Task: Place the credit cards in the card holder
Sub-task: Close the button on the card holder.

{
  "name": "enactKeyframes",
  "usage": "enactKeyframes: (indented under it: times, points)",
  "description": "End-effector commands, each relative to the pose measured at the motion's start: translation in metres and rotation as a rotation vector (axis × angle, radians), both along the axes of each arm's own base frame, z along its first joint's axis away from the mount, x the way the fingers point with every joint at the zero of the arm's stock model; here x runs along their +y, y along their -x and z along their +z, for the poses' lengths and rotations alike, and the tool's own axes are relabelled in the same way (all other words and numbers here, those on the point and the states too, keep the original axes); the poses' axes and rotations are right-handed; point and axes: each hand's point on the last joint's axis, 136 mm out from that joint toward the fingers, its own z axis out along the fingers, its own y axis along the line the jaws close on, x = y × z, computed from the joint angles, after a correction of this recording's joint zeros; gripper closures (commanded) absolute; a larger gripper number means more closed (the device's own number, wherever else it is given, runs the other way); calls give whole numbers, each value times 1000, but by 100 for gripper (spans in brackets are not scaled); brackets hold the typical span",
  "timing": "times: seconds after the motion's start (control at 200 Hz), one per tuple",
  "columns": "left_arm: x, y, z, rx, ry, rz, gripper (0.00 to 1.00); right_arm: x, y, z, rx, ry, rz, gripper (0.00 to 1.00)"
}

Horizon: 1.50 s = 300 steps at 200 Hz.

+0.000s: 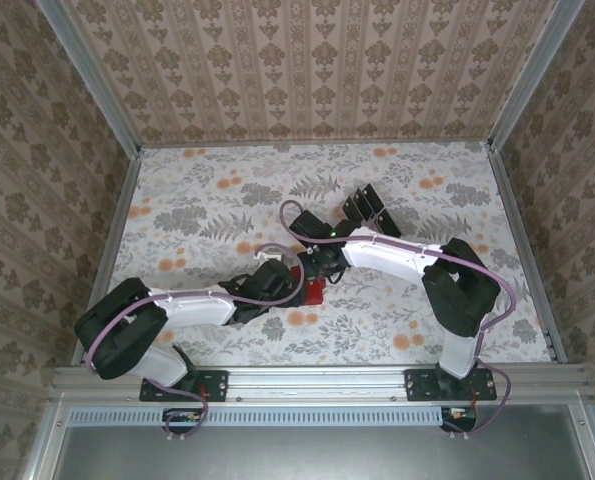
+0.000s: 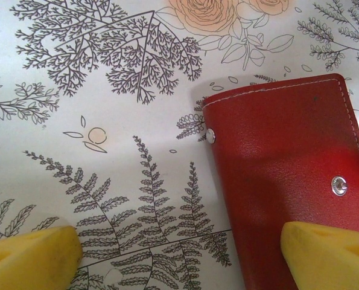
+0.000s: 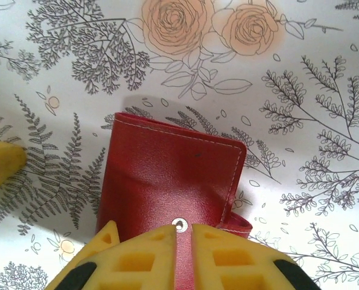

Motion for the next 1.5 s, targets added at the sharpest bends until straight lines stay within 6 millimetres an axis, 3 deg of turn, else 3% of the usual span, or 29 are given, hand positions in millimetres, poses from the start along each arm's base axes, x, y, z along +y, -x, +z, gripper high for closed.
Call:
enactKeyframes:
  times: [0.0,0.125,0.265,0.735,1.18,1.495]
  points:
    - [30,31,-47,170,-117,4,3,-9,3,-3,18,69,13,84]
    - [30,31,-45,168,-111,4,3,-12,5,-2,26,90,17,66]
    - [30,31,-44,162,-106,5,3,-15,3,0,26,122,19,65]
    - [29,31,-46,161,-97,4,3,-23,7,-13,69,201,41,70]
    - [30,32,-48,166,-98,6,3,-17,9,-22,90,186,48,73]
    - [30,32,-49,169,-98,8,3,-19,10,-24,92,187,47,91]
